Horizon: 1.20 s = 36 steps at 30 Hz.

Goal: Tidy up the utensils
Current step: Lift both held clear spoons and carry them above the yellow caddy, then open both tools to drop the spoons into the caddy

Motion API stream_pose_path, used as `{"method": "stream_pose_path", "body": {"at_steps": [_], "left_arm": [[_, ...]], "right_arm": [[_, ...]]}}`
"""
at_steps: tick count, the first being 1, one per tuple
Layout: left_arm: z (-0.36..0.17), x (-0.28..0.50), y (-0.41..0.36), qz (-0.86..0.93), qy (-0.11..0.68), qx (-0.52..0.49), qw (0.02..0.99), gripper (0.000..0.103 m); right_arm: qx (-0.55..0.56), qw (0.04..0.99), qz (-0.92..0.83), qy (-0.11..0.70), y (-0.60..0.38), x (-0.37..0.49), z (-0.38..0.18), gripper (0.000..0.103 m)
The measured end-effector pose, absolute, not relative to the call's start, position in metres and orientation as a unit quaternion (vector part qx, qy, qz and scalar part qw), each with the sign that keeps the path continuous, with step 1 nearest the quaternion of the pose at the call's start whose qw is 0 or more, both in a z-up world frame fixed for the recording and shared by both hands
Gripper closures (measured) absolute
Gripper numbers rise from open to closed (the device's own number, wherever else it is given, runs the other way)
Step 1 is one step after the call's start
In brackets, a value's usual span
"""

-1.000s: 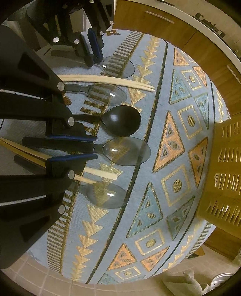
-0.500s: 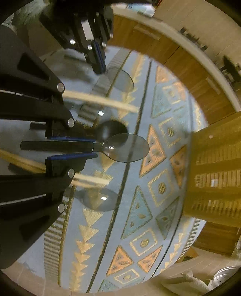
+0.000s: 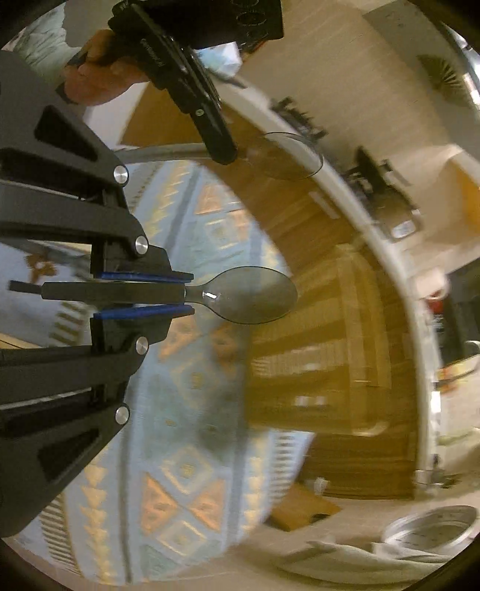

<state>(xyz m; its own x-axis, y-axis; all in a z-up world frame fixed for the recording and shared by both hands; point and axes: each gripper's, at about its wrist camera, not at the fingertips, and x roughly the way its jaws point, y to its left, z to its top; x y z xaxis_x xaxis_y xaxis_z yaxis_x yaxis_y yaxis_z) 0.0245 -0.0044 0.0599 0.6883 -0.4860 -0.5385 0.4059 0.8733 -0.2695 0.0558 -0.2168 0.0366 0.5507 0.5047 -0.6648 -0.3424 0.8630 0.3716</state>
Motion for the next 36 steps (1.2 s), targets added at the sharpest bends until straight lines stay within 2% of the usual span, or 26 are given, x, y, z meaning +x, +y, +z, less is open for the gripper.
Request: {"method": "stream_pose_path", "body": {"at_steps": [10,20,29,36], "left_arm": [[0.127,0.086,-0.005,-0.252,0.142,-0.135,0.948,0.102],[0.150,0.157,0.008,-0.263,0.084,-0.160,0.948,0.102],[0.109,0.208,-0.004,-0.233,0.108,-0.144,0.956,0.102],[0.090,0.214,-0.007,-0.208,0.109,-0.123,0.964,0.102]], "right_arm": [[0.089,0.942,0.213,0.243,-0.231,0.088,0.117,0.093],[0.094,0.972,0.163,0.138,-0.249,0.147,0.157,0.093],[0.072,0.981,0.121,0.134,-0.254,0.183,0.117,0.093],[0.078,0.981,0.106,0.140,-0.260,0.197,0.086,0.093]]}}
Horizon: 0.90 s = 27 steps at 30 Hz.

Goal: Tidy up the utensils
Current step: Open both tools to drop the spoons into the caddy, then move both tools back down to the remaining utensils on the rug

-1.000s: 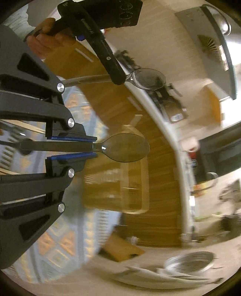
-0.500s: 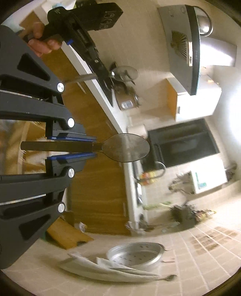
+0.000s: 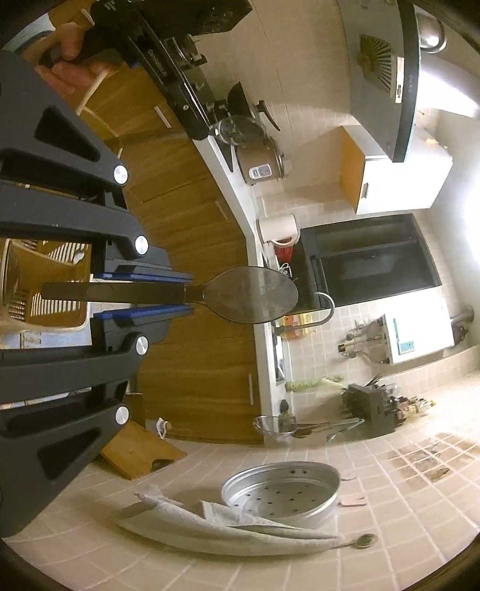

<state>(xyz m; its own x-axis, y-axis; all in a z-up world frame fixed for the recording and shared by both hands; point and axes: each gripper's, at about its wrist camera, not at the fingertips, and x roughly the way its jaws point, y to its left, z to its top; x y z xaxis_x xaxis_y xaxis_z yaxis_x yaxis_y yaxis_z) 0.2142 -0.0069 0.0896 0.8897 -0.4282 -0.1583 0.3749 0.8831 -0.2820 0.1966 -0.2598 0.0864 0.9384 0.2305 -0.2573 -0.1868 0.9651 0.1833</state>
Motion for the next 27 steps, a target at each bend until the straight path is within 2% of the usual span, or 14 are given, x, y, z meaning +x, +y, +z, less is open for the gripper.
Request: {"method": "stream_pose_path", "body": {"at_steps": [5,6,8,10,14,22,25,27], "left_arm": [[0.083,0.213,-0.005,-0.207,0.115,-0.119,0.964,0.101],[0.083,0.211,-0.003,-0.206,0.115,-0.121,0.964,0.099],[0.084,0.207,0.000,-0.204,0.114,-0.126,0.964,0.087],[0.085,0.201,0.003,-0.199,0.110,-0.119,0.967,0.087],[0.089,0.188,0.010,-0.196,0.110,-0.123,0.967,0.083],[0.106,0.143,0.028,-0.179,0.105,-0.125,0.970,0.079],[0.108,0.116,0.031,-0.166,0.098,-0.108,0.975,0.071],[0.110,0.100,0.033,-0.165,0.104,-0.105,0.975,0.071]], "right_arm": [[0.081,0.980,0.107,0.146,-0.262,0.198,0.075,0.093],[0.078,0.981,0.104,0.145,-0.261,0.196,0.073,0.093],[0.070,0.982,0.104,0.142,-0.258,0.191,0.073,0.092],[0.069,0.981,0.109,0.143,-0.257,0.189,0.074,0.092],[0.078,0.978,0.118,0.150,-0.260,0.178,0.076,0.081],[0.058,0.977,0.126,0.162,-0.254,0.132,0.093,0.081],[0.058,0.975,0.129,0.168,-0.253,0.110,0.096,0.081],[0.058,0.975,0.128,0.173,-0.252,0.097,0.096,0.081]]}}
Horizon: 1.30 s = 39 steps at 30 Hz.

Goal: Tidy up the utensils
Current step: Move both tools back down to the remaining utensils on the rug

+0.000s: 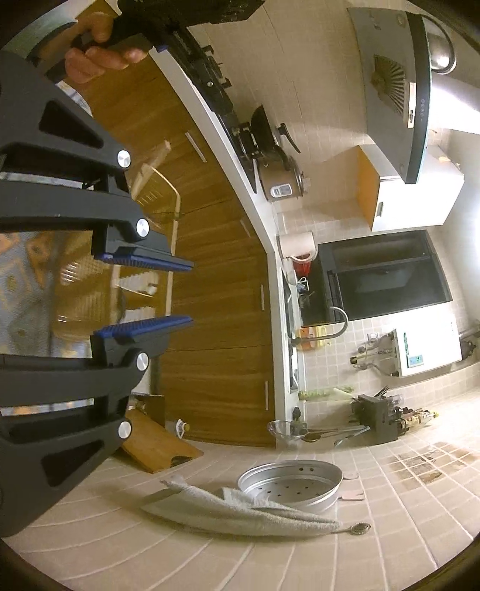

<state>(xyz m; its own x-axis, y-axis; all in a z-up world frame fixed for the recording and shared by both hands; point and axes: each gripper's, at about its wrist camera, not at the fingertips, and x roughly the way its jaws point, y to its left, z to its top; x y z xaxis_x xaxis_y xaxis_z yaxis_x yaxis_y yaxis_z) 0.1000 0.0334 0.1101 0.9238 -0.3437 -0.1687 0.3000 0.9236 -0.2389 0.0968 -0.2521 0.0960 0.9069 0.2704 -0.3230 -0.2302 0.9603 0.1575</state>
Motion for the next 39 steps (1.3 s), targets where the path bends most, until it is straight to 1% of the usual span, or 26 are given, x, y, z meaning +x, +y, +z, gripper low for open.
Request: {"method": "stream_pose_path", "body": {"at_steps": [1,4,8,10,13,15,19,21,25,29,34,35,36,37,39], "left_arm": [[0.110,0.090,0.034,-0.161,0.112,-0.102,0.975,0.070],[0.102,0.062,0.028,-0.139,0.139,-0.075,0.978,0.061],[0.075,0.030,0.019,-0.130,0.197,-0.042,0.971,0.061],[0.057,0.020,0.015,-0.141,0.245,-0.037,0.959,0.061],[0.029,0.012,0.012,-0.161,0.315,-0.034,0.935,0.061],[0.011,0.010,0.012,-0.174,0.356,-0.041,0.917,0.061],[-0.024,0.005,0.013,-0.202,0.439,-0.065,0.873,0.062],[-0.034,0.001,0.010,-0.216,0.465,-0.075,0.855,0.062],[-0.046,-0.004,0.001,-0.211,0.494,-0.064,0.841,0.062],[-0.043,-0.011,-0.013,-0.228,0.493,-0.063,0.837,0.062],[-0.034,-0.018,-0.035,-0.250,0.490,-0.050,0.833,0.062],[-0.034,-0.019,-0.037,-0.252,0.492,-0.049,0.832,0.062],[-0.036,-0.019,-0.041,-0.250,0.496,-0.045,0.830,0.063],[-0.037,-0.020,-0.043,-0.248,0.502,-0.041,0.827,0.068],[-0.041,-0.021,-0.046,-0.244,0.513,-0.034,0.822,0.070]], "right_arm": [[0.058,0.974,0.128,0.180,-0.251,0.089,0.095,0.081],[0.065,0.967,0.147,0.196,-0.249,0.067,0.092,0.081],[0.079,0.957,0.158,0.232,-0.246,0.035,0.077,0.081],[0.086,0.947,0.162,0.264,-0.245,0.026,0.065,0.080],[0.090,0.932,0.174,0.306,-0.241,0.014,0.046,0.072],[0.095,0.921,0.178,0.333,-0.241,0.006,0.032,0.064],[0.103,0.902,0.174,0.382,-0.243,-0.003,0.007,0.062],[0.100,0.894,0.162,0.406,-0.244,-0.006,-0.005,0.061],[0.099,0.873,0.145,0.456,-0.247,-0.008,-0.025,0.061],[0.073,0.861,0.112,0.490,-0.248,-0.011,-0.038,0.061],[0.072,0.849,0.109,0.512,-0.255,-0.011,-0.049,0.062],[0.068,0.846,0.107,0.518,-0.254,-0.010,-0.051,0.069],[0.066,0.842,0.109,0.523,-0.253,-0.009,-0.053,0.072],[0.064,0.839,0.108,0.529,-0.251,-0.007,-0.055,0.074],[0.055,0.833,0.102,0.542,-0.247,-0.004,-0.060,0.076]]}}
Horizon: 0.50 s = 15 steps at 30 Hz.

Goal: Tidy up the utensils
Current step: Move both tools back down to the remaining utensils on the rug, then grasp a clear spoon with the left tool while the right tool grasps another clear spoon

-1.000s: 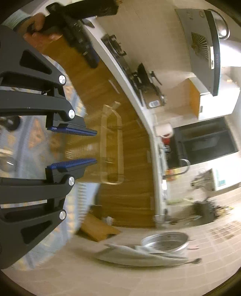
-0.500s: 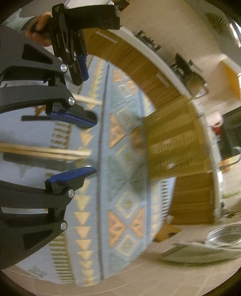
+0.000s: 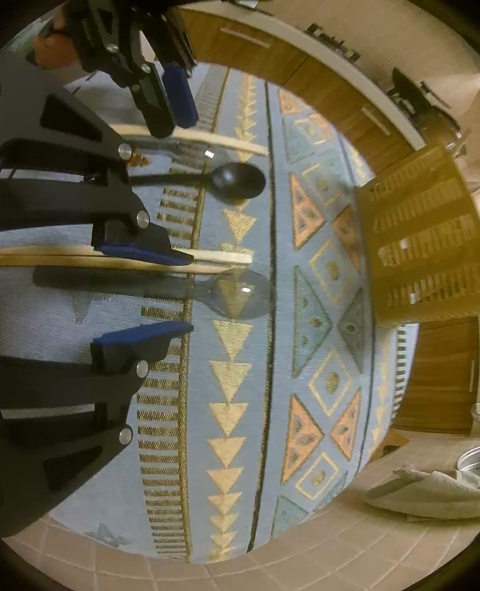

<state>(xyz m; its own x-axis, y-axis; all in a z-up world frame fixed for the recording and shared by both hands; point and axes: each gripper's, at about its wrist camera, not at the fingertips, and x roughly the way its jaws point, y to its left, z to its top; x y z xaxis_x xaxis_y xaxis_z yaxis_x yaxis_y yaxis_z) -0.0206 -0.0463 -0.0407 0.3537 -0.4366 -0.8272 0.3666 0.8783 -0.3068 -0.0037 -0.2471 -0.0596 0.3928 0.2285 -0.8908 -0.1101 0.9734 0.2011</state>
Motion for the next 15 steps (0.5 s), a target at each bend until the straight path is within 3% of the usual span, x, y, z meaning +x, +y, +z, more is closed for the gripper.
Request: {"method": "stream_pose_path", "body": {"at_steps": [9,15], "left_arm": [[-0.054,-0.015,-0.050,-0.224,0.550,-0.019,0.805,0.082],[-0.053,-0.015,-0.063,-0.205,0.557,0.021,0.804,0.079]], "right_arm": [[0.034,0.826,0.101,0.554,-0.238,-0.005,-0.062,0.080],[0.026,0.819,0.099,0.565,-0.240,-0.006,-0.061,0.080]]}}
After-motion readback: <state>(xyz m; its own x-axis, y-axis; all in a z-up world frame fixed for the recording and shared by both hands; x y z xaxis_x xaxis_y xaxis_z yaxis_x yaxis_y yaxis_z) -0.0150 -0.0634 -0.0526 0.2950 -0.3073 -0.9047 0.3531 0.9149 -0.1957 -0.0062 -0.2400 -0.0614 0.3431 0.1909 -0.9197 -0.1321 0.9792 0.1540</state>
